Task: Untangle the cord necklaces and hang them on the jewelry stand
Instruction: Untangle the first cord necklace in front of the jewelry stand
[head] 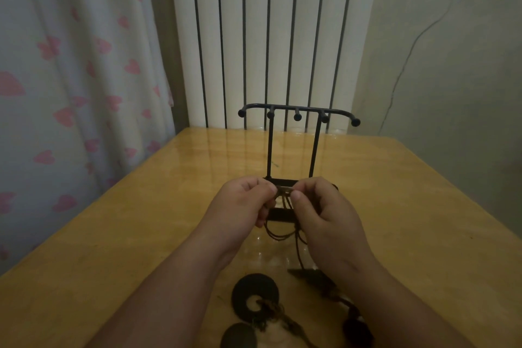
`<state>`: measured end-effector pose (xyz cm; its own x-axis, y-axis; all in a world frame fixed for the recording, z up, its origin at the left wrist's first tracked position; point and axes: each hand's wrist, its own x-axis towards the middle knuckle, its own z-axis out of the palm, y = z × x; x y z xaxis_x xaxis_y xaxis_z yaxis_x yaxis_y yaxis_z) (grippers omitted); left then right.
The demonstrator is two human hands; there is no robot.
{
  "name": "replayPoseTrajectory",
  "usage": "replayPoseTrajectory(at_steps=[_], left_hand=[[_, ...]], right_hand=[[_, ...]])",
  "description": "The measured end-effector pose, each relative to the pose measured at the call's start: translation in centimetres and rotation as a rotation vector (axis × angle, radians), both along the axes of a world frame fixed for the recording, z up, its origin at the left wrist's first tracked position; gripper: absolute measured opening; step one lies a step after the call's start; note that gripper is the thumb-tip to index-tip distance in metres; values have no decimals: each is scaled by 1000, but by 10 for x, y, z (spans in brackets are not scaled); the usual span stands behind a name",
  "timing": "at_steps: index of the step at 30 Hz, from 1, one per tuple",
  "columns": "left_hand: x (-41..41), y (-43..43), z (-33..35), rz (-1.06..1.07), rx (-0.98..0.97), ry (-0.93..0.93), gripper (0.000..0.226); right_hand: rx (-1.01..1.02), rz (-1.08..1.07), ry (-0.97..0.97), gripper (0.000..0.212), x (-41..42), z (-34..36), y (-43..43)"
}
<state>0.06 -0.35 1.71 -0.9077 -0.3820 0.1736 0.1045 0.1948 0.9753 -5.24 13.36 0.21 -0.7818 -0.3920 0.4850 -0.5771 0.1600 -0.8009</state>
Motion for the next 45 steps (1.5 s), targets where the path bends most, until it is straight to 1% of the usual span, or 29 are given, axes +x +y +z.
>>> replayPoseTrajectory(at_steps=[2, 6, 9, 11, 15, 17, 19, 21, 23, 26, 28, 29, 31, 33, 35, 37, 40, 41, 45], left_hand=[[0, -1, 0, 0, -32, 6, 29], [0, -2, -1, -25, -57, -1, 25], [0, -2, -1, -32, -60, -22, 28], [-1, -2, -2, -28, -65, -32, 28], [-1, -2, -4, -44, -74, -31, 29], [-1, -2, -3, -52, -78, -28, 29], [-1, -1, -3, -48, -81, -25, 31], [-2, 0, -3, -55, -77, -25, 33], [-3, 1, -4, -58, -73, -34, 34], [-4, 2, -7, -49, -65, -57, 37], [-5, 2, -9, -49, -53, -68, 36], [-4, 2, -8, -45, -44, -69, 33], [-4, 1, -7, -20, -24, -57, 27], [-3, 0, -6, 5, 15, -34, 24], [-2, 1, -6, 11, 68, -14, 24], [-3, 3, -7, 6, 148, 9, 23], [-3, 2, -5, -19, 298, 39, 25], [-3, 1, -4, -30, 342, 45, 25], [-3, 1, -2, -48, 450, 56, 19]], right_hand=[[-24, -6, 4, 6, 0, 3, 2], [-20, -14, 17, 18, 0, 5, 3], [-178, -20, -150, 22, -2, 7, 5], [-211, -10, -189, 25, -3, 9, 8], [-125, 50, -159, 30, 0, 8, 7], [-56, 24, -113, 30, 1, 7, 5], [-86, -24, -108, 27, 0, 8, 4], [-204, -6, -215, 24, 0, 9, 5], [-282, 71, -388, 24, 2, 12, 6], [-345, 212, -619, 28, -3, 12, 3], [-354, 223, -726, 31, -9, 16, 0], [-355, 209, -746, 31, -12, 17, 1], [-338, 204, -677, 27, -14, 19, 7], [-202, 190, -533, 19, -9, 21, 14], [-38, 117, -420, 11, -4, 21, 16], [34, 60, -359, 9, -4, 19, 13], [80, 14, -326, 23, -6, 16, 12], [86, 24, -329, 24, -7, 15, 12], [46, 132, -422, 16, -6, 14, 11]])
